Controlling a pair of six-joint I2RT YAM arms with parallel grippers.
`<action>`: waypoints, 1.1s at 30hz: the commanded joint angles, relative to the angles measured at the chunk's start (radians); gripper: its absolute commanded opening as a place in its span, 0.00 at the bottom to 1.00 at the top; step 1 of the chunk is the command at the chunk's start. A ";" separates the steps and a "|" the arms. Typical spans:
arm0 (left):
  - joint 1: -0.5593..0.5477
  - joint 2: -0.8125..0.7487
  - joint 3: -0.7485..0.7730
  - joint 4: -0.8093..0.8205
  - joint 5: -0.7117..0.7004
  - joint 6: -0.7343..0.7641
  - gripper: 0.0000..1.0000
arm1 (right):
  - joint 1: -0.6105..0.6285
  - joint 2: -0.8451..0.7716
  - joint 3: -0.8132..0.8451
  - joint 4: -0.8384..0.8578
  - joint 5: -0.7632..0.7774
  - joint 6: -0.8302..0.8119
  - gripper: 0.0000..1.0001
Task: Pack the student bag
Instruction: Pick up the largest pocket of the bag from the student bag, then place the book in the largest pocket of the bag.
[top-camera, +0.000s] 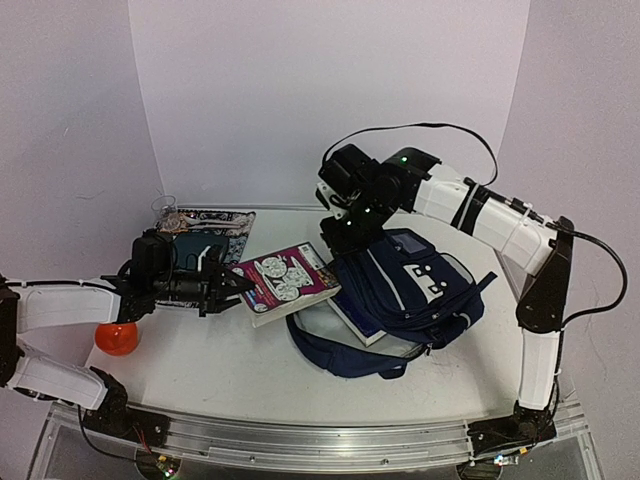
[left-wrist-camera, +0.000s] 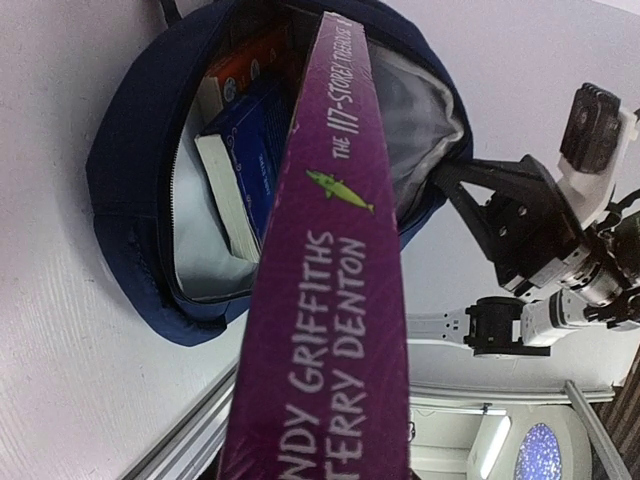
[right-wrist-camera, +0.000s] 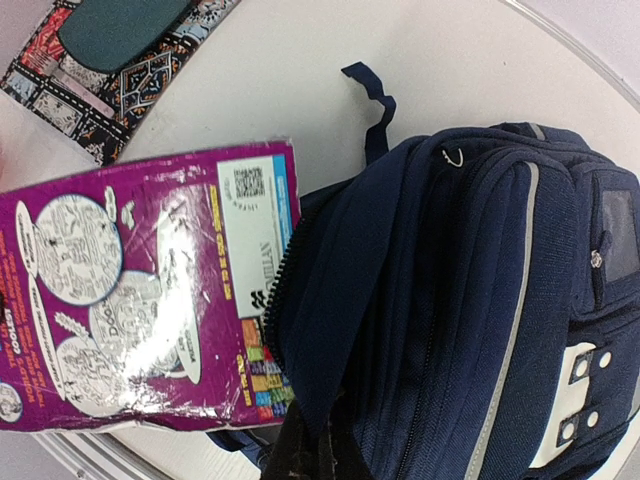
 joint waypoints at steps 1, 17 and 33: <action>-0.085 -0.008 0.039 0.083 -0.030 -0.008 0.00 | -0.006 -0.094 0.020 0.111 -0.006 -0.021 0.00; -0.244 0.269 0.301 0.097 -0.198 0.003 0.00 | -0.006 -0.149 -0.065 0.194 -0.094 0.017 0.00; -0.382 0.623 0.593 0.130 -0.458 -0.047 0.00 | -0.005 -0.158 -0.088 0.252 -0.139 0.051 0.00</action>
